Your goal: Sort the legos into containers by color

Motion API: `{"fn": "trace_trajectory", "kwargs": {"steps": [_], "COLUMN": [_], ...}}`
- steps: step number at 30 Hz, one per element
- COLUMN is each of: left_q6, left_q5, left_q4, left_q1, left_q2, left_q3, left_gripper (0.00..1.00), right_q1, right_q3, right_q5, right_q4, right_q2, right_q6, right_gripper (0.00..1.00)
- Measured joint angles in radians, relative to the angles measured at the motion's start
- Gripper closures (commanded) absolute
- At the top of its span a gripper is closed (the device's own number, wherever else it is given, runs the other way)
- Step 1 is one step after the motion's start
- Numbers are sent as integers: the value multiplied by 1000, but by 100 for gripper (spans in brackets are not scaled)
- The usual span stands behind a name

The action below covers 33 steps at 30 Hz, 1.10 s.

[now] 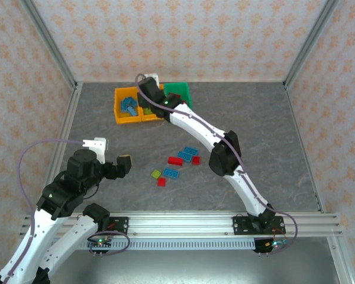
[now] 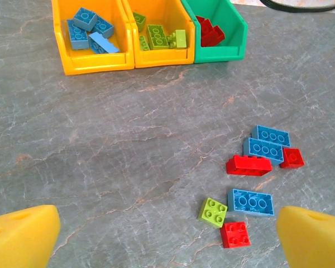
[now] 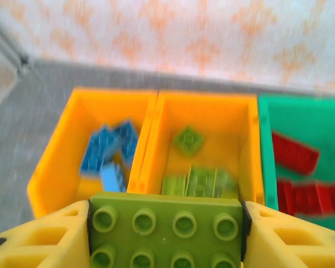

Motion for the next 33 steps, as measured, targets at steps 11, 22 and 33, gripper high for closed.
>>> {"fn": "trace_trajectory", "kwargs": {"steps": [11,22,33], "left_q6": [-92,-190,-189], "left_q5": [21,127,60], "left_q4": [81,185,287], "left_q1": [0,-51,-360], "left_q2": [37,256,726], "left_q3": [-76,-127,-23], "left_gripper": [0,0,0], "right_q1": [-80,-67,-67], "right_q3": [153,-402,-1303], "right_q5": [-114,-233,-293], "right_q4": [41,-79,33], "right_q2": [192,-378,-1154], "right_q6": [-123,-50,143], "right_gripper": [14,13,7]}}
